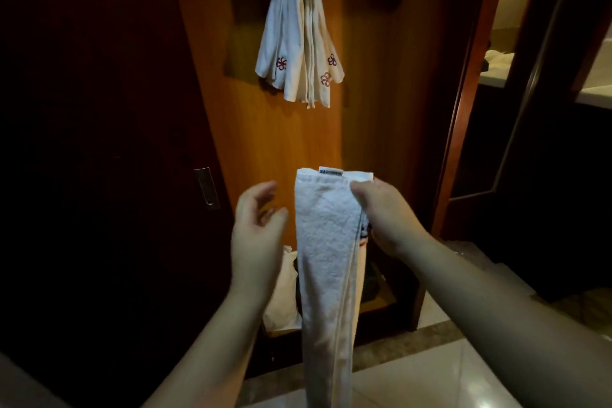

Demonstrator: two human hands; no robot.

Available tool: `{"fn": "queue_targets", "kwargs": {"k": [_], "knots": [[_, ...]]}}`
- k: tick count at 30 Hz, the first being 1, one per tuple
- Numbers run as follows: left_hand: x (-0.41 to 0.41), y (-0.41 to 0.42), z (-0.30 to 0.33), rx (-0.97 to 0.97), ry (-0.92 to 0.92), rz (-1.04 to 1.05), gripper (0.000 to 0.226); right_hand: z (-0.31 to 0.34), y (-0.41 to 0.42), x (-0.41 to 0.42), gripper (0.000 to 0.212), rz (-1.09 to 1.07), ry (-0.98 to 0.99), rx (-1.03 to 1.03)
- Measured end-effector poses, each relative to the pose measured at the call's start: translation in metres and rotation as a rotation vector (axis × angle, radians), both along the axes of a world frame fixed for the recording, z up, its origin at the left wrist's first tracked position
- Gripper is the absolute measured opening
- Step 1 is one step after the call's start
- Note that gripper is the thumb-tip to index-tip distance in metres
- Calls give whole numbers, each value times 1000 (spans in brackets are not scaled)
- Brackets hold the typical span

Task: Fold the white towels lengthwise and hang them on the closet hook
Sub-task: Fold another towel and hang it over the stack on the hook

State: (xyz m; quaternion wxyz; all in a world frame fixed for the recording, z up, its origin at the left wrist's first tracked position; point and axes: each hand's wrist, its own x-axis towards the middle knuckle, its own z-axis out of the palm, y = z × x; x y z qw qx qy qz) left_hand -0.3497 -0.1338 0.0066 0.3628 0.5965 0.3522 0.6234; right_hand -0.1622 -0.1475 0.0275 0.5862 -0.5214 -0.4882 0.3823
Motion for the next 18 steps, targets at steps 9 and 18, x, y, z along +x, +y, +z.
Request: {"fn": "queue_targets", "kwargs": {"k": [9, 18], "knots": [[-2, 27, 43, -218, -25, -521, 33, 51, 14, 4, 44, 146, -226, 132], [23, 17, 53, -318, -78, -625, 52, 75, 15, 13, 30, 103, -349, 288]]}}
